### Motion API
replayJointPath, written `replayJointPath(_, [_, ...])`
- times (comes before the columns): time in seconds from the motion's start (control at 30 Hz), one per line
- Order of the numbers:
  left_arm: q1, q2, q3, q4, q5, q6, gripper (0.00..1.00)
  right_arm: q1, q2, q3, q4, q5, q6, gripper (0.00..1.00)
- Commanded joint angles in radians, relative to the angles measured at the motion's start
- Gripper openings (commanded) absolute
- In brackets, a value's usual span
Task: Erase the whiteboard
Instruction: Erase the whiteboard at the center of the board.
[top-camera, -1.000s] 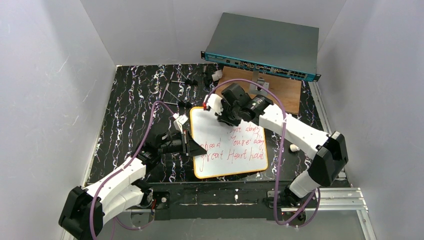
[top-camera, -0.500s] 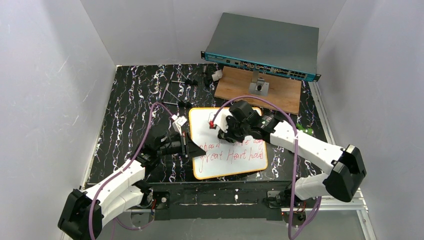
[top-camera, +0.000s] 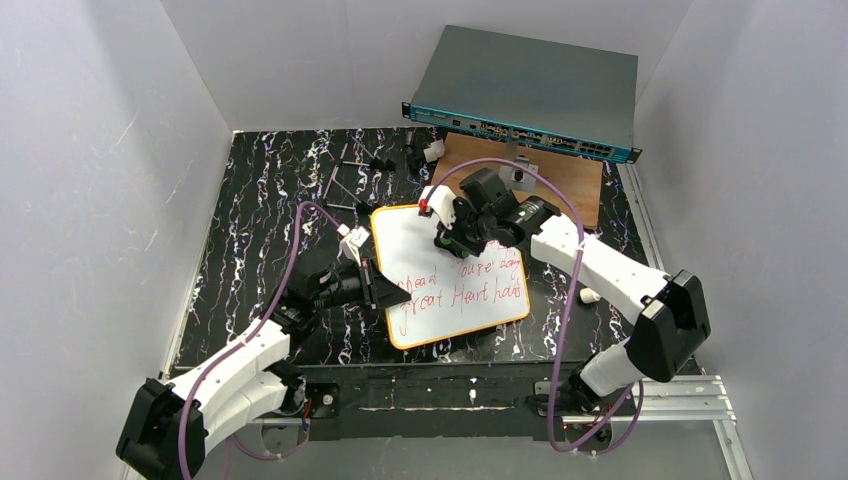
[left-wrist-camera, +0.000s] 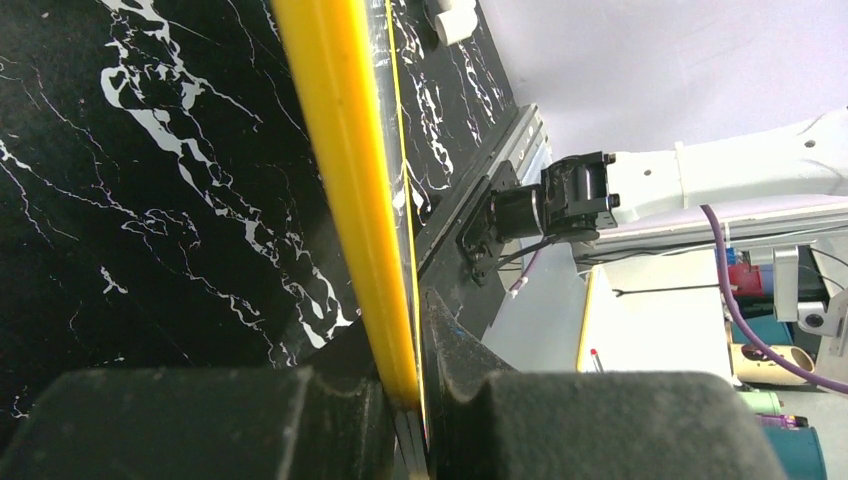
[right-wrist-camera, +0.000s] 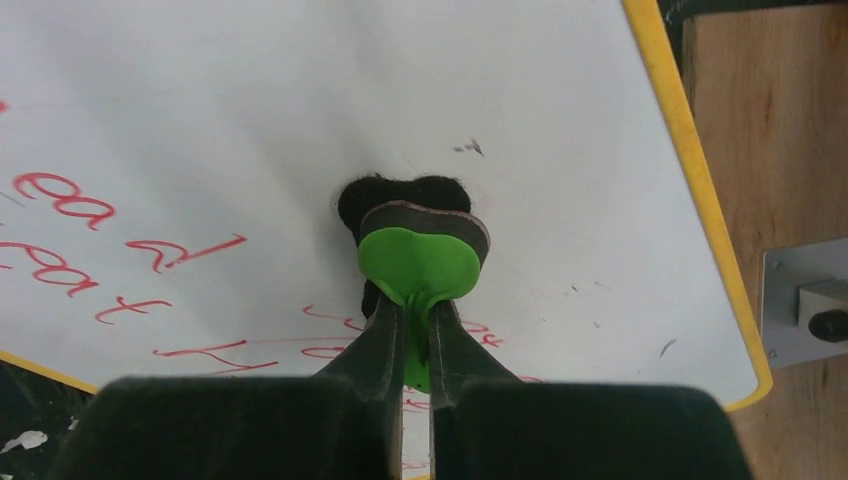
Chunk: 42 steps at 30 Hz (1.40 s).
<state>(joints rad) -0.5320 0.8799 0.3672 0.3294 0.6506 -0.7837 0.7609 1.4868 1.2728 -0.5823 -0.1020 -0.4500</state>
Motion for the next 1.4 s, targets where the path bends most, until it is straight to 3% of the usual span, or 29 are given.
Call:
replayJointPath(0.0, [-0.022, -0.030, 0.022, 0.176, 0.152, 0.074, 0.00, 0.058, -0.022, 0.017, 0.025, -0.139, 0.009, 0.01])
replayJointPath(0.17, [-0.022, -0.022, 0.021, 0.180, 0.147, 0.079, 0.00, 0.095, -0.091, -0.136, 0.005, -0.233, -0.041, 0.01])
replayJointPath(0.33, [-0.022, -0.027, 0.017, 0.174, 0.146, 0.081, 0.00, 0.047, -0.128, -0.261, 0.113, -0.052, -0.017, 0.01])
replayJointPath(0.5, [-0.022, -0.018, 0.016, 0.182, 0.153, 0.077, 0.00, -0.049, -0.104, -0.161, 0.143, 0.025, 0.030, 0.01])
replayJointPath(0.77, [-0.022, -0.024, 0.027, 0.168, 0.154, 0.078, 0.00, -0.024, 0.022, 0.071, 0.074, -0.044, 0.049, 0.01])
replayJointPath(0.97, [-0.023, -0.029, 0.022, 0.170, 0.151, 0.081, 0.00, 0.052, -0.062, -0.092, 0.054, -0.140, -0.019, 0.01])
replayJointPath(1.13, [-0.022, -0.020, 0.022, 0.185, 0.155, 0.076, 0.00, -0.008, -0.133, -0.269, 0.128, -0.051, -0.028, 0.01])
replayJointPath(1.37, [-0.022, -0.005, 0.026, 0.192, 0.163, 0.072, 0.00, -0.107, -0.093, -0.174, 0.161, 0.007, -0.001, 0.01])
